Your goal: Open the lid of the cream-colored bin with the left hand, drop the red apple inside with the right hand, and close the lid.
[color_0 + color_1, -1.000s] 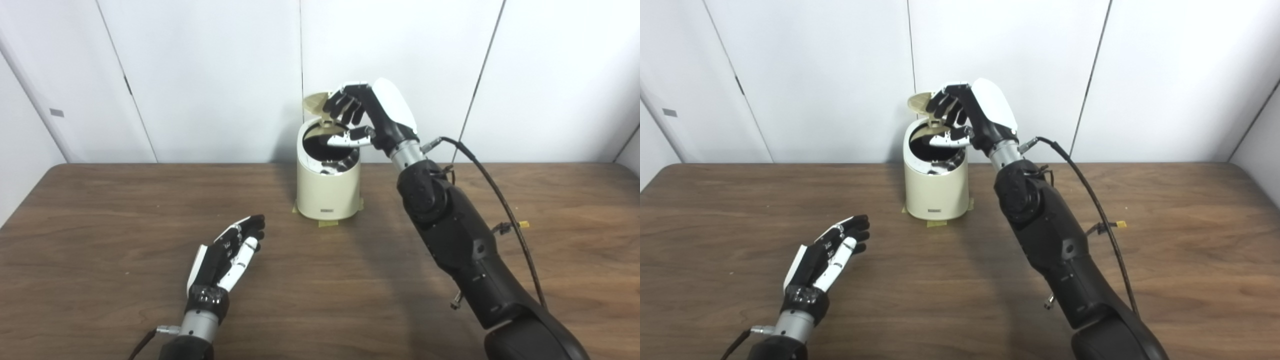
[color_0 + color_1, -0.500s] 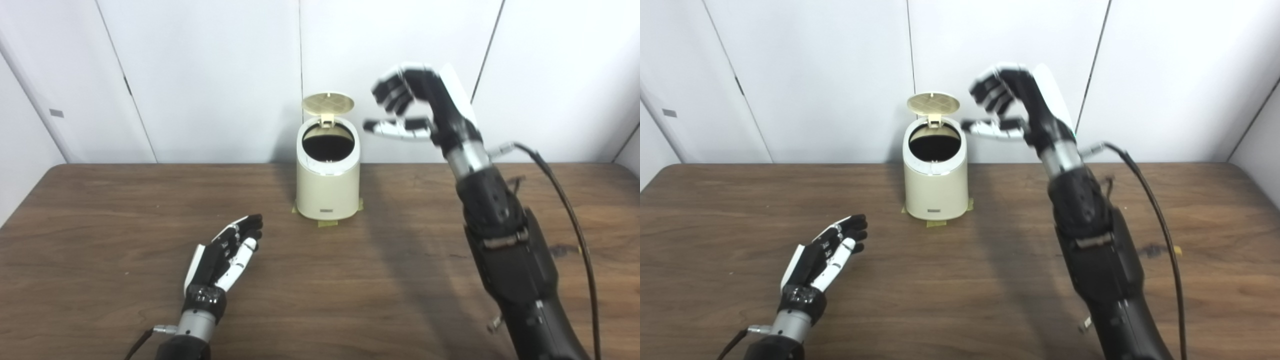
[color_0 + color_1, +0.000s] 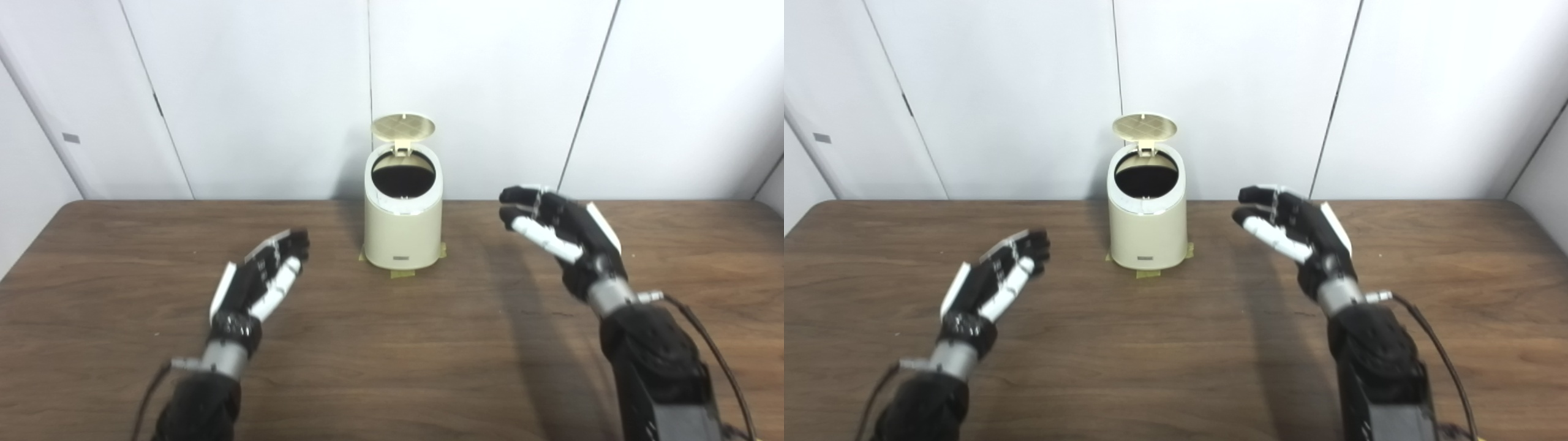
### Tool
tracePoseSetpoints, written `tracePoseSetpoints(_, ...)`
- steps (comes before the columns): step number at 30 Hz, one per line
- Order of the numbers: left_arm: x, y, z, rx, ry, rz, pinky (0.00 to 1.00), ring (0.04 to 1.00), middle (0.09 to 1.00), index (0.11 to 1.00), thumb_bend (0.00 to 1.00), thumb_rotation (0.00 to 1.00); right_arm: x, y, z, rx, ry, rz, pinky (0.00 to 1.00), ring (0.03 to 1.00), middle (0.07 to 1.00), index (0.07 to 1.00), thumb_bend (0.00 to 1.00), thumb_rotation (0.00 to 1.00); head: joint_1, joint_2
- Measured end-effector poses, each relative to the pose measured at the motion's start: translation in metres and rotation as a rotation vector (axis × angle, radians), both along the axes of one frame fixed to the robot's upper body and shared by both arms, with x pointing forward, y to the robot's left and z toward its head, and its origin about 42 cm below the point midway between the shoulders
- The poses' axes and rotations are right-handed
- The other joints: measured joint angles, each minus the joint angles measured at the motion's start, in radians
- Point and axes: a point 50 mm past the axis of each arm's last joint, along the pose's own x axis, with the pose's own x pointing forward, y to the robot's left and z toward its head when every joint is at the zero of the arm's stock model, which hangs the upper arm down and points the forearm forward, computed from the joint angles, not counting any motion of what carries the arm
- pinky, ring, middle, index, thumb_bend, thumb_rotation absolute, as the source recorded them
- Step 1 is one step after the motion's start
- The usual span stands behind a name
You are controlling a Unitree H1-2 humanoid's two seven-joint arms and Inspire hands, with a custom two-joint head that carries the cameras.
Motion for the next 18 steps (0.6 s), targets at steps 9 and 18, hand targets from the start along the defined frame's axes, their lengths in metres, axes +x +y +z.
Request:
tracePoseSetpoints(9,0.047,-0.014,0.054,0.087,-0.069,-0.092,0.85,0.842,0.857,0.863,0.39,0.54,-0.028,0.002,-0.026,0.13,0.061,-0.037,0.91,0.943,0.937,0.893,0.45,0.95,0.002,0.002)
tracePoseSetpoints(18,0.101,-0.034,0.109,0.175,-0.087,-0.171,0.85,0.877,0.886,0.894,0.41,0.66,-0.041,0.007,-0.037,0.18,0.037,-0.102,0.85,0.9,0.896,0.852,0.44,1.0,0.006,0.0)
